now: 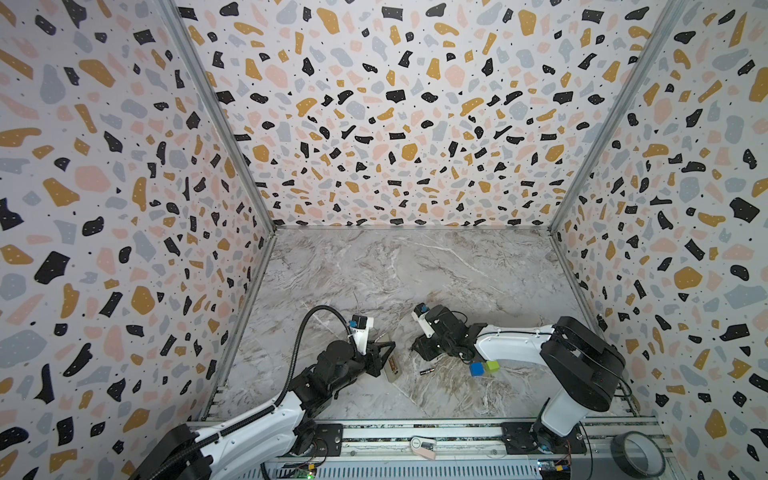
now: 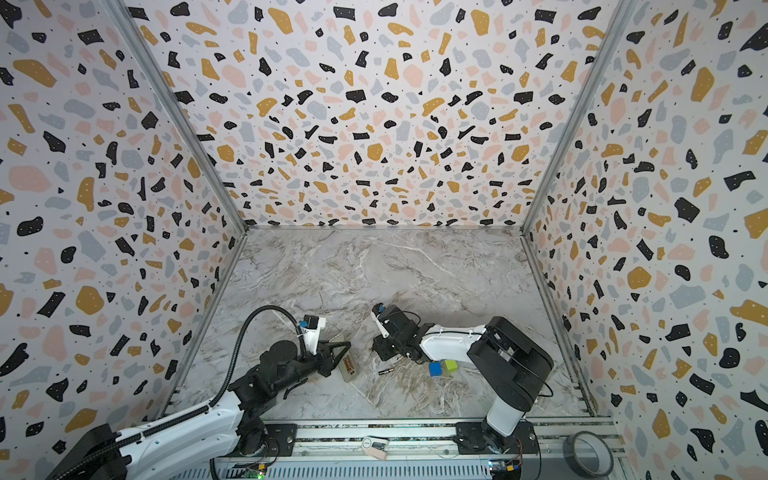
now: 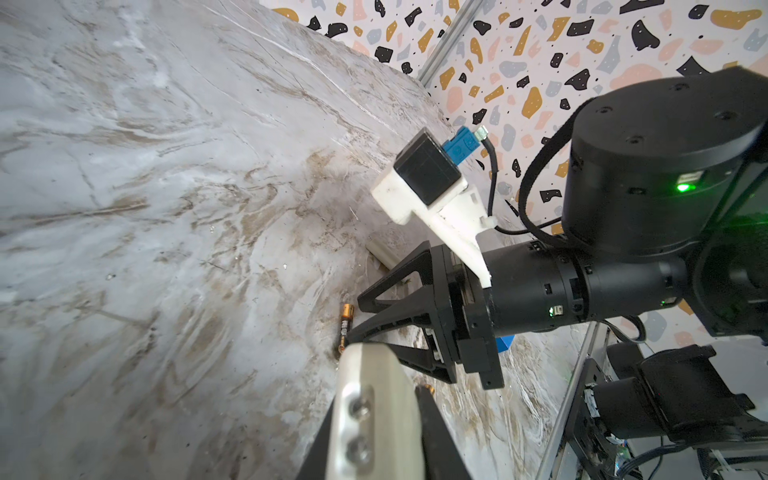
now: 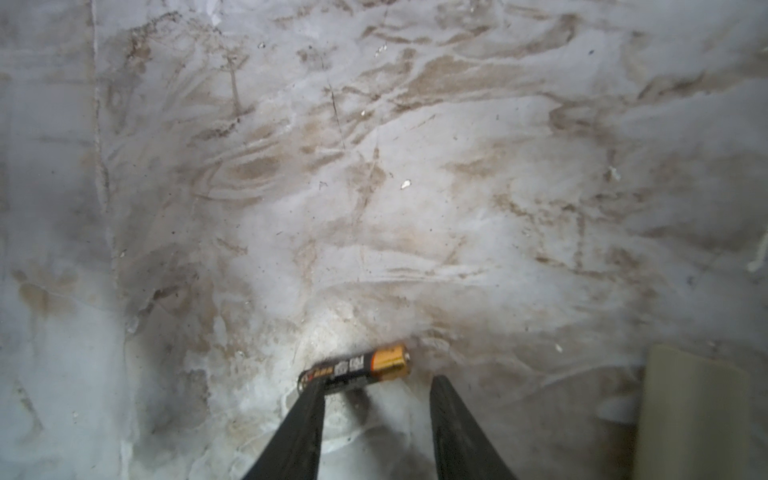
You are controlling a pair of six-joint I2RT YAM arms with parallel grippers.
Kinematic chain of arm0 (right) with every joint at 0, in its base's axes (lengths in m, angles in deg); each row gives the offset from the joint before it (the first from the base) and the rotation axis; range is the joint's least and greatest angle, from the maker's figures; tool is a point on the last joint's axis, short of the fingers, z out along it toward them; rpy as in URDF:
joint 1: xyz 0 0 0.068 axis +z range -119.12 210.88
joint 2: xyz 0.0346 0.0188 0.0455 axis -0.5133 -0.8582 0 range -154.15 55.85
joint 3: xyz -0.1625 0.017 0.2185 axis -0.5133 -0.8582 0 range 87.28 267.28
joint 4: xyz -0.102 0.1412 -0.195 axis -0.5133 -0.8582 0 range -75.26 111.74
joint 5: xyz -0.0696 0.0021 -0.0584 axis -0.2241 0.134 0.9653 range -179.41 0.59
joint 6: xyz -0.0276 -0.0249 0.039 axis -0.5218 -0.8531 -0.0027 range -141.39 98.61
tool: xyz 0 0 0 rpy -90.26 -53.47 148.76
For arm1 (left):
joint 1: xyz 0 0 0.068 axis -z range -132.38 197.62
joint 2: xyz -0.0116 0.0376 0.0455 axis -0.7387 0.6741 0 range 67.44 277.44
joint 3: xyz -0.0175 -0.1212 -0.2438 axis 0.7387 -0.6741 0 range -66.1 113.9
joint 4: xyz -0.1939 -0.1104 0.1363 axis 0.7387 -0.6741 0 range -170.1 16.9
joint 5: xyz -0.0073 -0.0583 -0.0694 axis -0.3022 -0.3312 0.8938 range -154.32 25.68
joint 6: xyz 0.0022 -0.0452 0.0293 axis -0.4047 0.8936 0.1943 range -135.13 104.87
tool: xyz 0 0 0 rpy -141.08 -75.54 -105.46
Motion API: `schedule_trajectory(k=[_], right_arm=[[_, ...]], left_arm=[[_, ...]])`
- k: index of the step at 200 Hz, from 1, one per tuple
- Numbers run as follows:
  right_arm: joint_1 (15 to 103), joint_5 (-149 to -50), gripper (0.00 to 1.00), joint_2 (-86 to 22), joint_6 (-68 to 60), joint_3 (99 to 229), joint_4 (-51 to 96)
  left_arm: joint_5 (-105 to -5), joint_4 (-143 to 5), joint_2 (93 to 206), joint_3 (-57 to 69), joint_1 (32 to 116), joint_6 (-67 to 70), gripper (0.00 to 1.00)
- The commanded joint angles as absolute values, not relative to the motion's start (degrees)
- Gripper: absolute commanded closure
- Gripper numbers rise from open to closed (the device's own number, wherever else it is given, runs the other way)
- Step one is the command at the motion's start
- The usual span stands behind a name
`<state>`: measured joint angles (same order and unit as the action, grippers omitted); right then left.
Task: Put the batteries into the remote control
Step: 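Move the right gripper over the black-and-gold AA battery on the table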
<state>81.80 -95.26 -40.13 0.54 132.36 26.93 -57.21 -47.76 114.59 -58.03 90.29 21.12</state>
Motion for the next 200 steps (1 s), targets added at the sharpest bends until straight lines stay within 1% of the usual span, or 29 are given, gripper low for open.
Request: schedule_trajectory(k=[1,27,80,133,200], right_arm=[[82.2,-95.4,0.53,-41.1,1.5,134.5,27.9],[82.3,-95.0,0.5,-41.8,1.9,135.1,28.4],[83.7,-92.9,0.5,-44.1,1.4,136.3,27.1],[86.7,-87.4,0.5,-47.4,-0.8,139.3,22.4],[87.8,-83.3,0.49,-45.6,-1.0,138.5,19.5]], left_arm=[[-59.0,-44.9,114.1,-58.8,89.6,21.5,1.0],[-60.2,-45.3,114.4,-58.9,89.0,21.8,1.0],[-60.3,-44.3,114.3,-59.5,88.1,22.8,1.0],[-60.2,-44.4,113.3,-60.0,87.3,23.1,1.0],[-59.9,-44.1,113.4,-60.1,86.9,23.3,1.0]])
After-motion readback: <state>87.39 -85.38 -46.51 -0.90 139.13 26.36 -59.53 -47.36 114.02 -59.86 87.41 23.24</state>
